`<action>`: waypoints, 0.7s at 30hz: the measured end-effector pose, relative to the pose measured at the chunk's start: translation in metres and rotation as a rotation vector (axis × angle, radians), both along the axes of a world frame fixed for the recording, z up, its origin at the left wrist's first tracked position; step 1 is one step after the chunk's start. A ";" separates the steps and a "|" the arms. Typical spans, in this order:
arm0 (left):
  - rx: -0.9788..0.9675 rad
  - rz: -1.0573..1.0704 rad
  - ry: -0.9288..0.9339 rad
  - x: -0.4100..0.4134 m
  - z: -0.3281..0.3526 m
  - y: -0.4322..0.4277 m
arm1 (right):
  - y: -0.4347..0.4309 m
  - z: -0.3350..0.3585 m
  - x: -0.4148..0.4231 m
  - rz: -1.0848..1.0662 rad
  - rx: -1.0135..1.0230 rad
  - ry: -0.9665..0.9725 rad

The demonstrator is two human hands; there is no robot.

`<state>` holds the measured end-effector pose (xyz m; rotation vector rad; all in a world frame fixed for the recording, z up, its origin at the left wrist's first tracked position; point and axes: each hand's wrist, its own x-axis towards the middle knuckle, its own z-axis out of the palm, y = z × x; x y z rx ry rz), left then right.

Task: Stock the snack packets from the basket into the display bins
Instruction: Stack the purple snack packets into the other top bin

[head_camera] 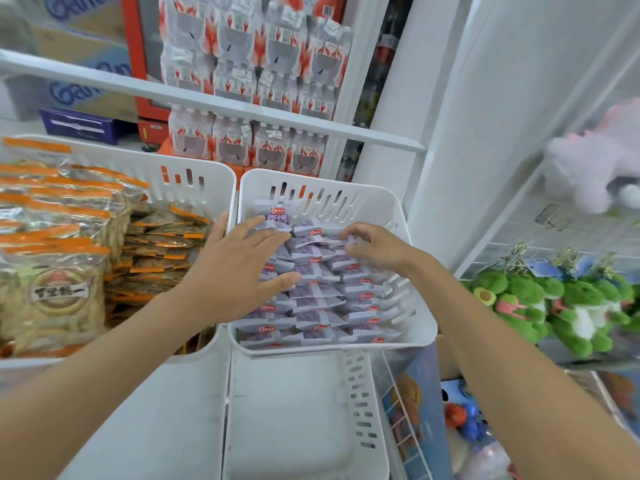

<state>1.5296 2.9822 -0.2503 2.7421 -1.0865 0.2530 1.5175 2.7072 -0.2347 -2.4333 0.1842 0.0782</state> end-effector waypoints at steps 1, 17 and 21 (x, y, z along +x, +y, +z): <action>-0.010 -0.004 0.001 -0.001 0.000 0.001 | 0.000 -0.001 0.000 0.000 -0.002 -0.005; -0.485 0.004 0.128 -0.153 -0.032 0.066 | 0.159 -0.035 -0.208 -0.155 0.123 -0.489; -0.354 0.117 0.319 -0.214 -0.090 0.133 | 0.194 -0.097 -0.272 -0.016 0.125 -0.148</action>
